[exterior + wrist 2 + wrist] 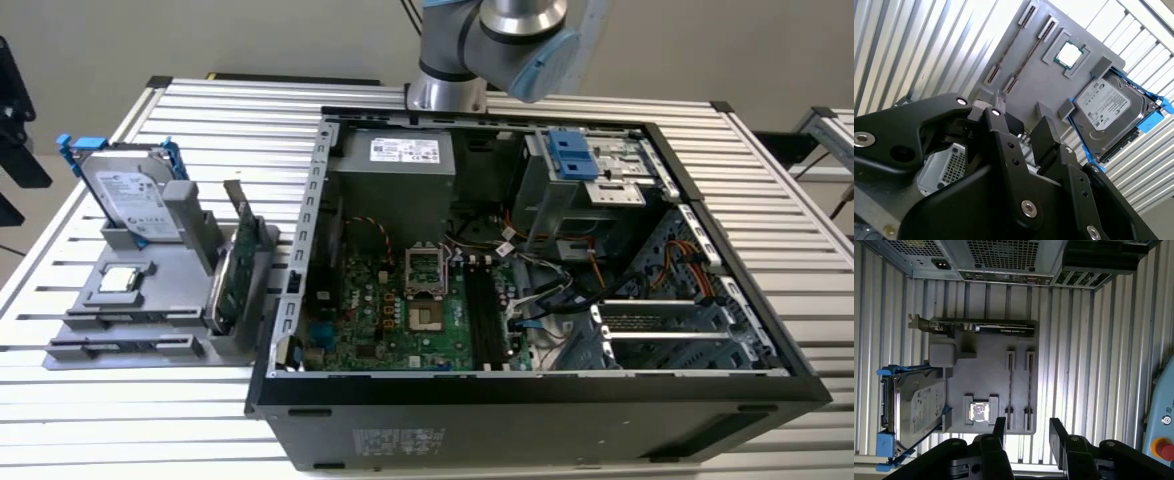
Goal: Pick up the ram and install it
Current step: 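Pick up the ram and move it above insertion slot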
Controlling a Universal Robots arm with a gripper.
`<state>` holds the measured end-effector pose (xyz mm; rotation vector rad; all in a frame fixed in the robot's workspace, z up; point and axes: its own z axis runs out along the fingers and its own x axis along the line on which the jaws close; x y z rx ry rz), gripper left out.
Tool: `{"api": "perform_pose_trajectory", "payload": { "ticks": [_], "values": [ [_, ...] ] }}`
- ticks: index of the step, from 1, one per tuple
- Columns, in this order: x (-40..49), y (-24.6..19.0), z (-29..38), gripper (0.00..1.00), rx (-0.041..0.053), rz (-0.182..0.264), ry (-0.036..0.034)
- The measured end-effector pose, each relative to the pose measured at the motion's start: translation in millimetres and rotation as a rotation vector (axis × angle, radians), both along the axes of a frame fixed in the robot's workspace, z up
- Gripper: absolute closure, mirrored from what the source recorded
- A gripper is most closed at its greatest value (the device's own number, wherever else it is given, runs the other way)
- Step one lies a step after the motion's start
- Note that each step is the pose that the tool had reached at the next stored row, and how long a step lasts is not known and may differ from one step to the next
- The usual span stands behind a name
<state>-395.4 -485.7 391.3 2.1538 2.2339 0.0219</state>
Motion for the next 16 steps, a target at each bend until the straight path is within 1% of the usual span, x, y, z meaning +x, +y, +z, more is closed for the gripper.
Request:
{"api": "perform_pose_trajectory", "payload": {
  "ticks": [6, 13, 16],
  "values": [
    [0.0, 0.0, -1.0, 0.0, -0.0014, 0.0, 0.0001],
    [0.0, 0.0, -5.5, 0.0, -0.0032, 0.002, 0.0],
    [0.0, 0.0, -7.9, 0.0, -0.0032, 0.006, 0.001]
  ]
}}
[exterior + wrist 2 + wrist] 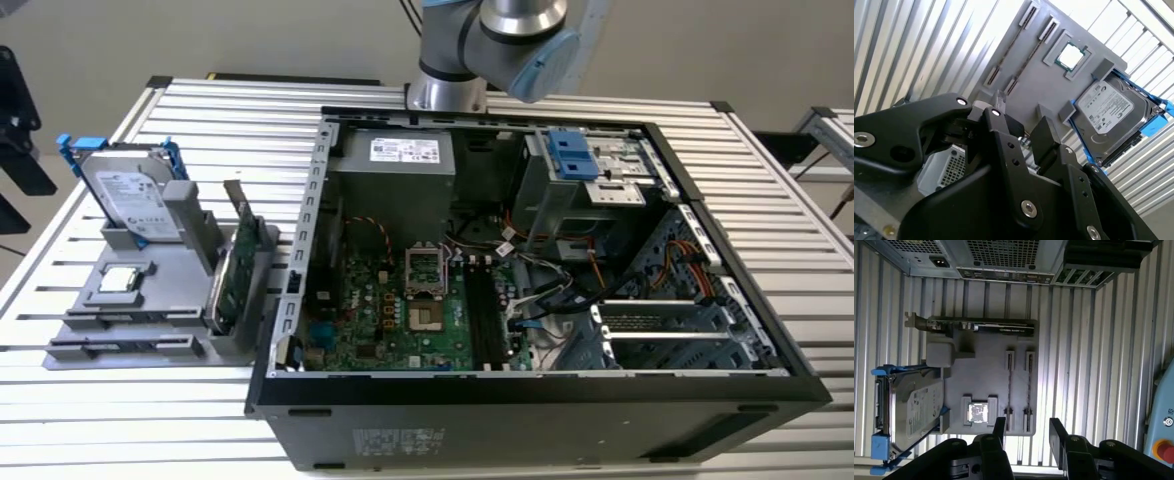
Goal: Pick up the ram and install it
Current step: 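Pick up the ram and move it above insertion slot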
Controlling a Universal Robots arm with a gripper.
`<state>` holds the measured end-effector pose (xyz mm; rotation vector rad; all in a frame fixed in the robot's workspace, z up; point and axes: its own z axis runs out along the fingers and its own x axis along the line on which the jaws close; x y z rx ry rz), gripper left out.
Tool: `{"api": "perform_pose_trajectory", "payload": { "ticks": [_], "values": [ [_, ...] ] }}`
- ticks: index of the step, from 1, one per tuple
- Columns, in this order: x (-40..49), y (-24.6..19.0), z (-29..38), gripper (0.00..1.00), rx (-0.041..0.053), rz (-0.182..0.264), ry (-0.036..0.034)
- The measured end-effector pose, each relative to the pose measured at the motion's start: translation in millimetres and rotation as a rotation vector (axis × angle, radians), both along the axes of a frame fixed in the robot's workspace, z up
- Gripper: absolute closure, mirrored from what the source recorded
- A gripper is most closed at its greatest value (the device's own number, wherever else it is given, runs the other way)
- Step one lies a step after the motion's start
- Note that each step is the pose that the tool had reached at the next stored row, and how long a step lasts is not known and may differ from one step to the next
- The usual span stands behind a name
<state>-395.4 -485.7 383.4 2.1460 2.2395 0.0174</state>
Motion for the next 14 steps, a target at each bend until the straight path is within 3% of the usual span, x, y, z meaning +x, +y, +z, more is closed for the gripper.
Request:
{"api": "perform_pose_trajectory", "payload": {
  "ticks": [7, 14],
  "values": [
    [0.0, 0.0, -4.8, 0.0, -0.0002, 0.011, 0.0065],
    [0.0, 0.0, -9.4, 0.0, -0.0002, 0.021, 0.007]
  ]
}}
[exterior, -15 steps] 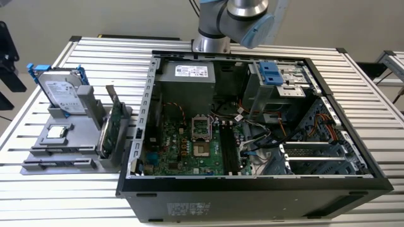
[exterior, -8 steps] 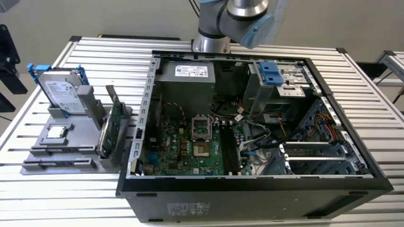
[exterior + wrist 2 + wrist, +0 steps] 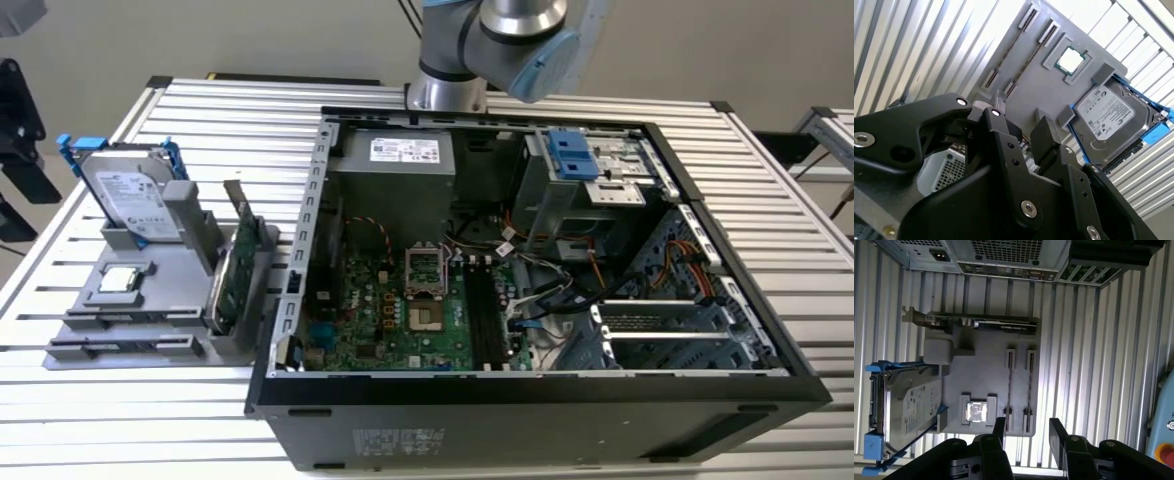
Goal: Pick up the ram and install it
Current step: 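Pick up the ram and move it above insertion slot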
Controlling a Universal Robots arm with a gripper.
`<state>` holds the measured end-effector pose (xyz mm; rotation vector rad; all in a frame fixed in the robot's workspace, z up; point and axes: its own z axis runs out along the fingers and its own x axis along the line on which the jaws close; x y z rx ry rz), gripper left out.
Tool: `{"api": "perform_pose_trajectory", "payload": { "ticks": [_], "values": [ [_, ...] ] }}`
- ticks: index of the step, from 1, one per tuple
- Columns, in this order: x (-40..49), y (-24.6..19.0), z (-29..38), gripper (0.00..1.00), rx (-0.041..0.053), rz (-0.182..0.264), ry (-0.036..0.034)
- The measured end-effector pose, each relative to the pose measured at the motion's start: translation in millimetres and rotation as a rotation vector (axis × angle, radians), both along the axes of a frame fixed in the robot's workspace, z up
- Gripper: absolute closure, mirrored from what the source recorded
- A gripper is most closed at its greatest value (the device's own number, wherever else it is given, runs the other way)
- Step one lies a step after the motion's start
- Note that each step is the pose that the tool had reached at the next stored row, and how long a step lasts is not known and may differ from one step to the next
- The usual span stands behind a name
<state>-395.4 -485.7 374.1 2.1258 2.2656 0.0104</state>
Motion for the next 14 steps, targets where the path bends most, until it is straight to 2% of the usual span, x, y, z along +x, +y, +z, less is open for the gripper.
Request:
{"api": "perform_pose_trajectory", "payload": {
  "ticks": [14],
  "values": [
    [0.0, 0.0, -5.8, 0.0, 0.0, 0.006, 0.0]
  ]
}}
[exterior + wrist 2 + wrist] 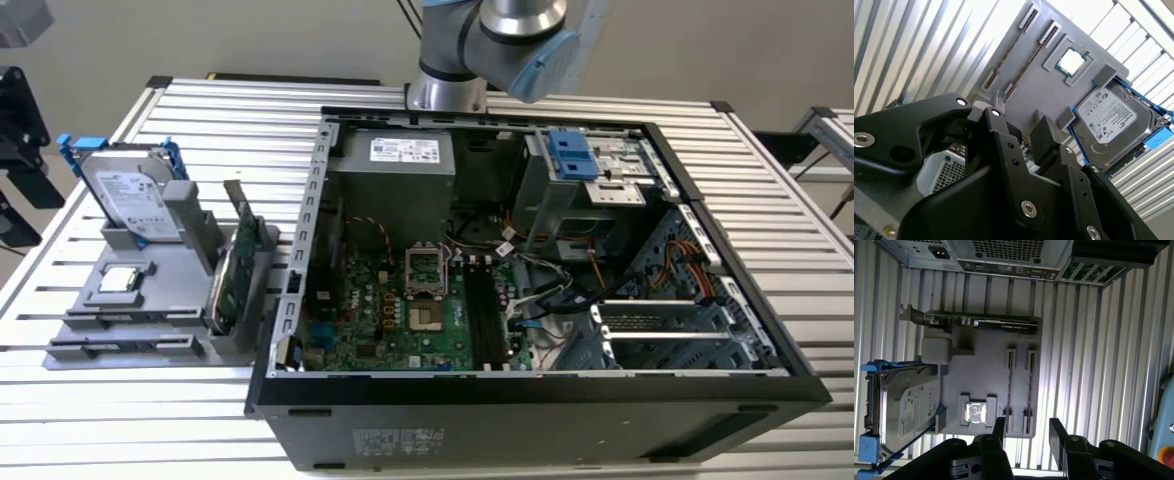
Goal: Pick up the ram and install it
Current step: 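Pick up the ram and move it above insertion slot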
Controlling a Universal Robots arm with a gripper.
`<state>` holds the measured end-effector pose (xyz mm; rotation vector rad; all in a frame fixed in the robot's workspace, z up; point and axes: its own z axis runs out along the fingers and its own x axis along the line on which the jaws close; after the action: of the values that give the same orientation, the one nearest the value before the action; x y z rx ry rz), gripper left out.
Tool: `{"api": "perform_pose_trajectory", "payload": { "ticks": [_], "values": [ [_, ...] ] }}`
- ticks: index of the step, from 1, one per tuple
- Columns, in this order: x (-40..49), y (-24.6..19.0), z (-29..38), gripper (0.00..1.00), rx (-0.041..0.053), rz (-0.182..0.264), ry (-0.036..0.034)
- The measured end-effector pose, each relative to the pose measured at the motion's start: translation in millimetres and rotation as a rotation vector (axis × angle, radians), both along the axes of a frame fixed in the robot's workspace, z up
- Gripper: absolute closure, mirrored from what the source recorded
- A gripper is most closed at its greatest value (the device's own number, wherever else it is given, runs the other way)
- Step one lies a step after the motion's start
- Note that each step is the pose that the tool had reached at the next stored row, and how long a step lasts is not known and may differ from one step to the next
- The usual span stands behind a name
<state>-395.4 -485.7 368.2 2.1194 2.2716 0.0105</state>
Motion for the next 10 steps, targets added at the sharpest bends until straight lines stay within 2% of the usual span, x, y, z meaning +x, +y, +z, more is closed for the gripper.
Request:
{"api": "perform_pose_trajectory", "payload": {
  "ticks": [10],
  "values": [
    [0.1, -0.1, -7.0, 0.0, -0.0015, 0.0, 0.0001]
  ]
}}
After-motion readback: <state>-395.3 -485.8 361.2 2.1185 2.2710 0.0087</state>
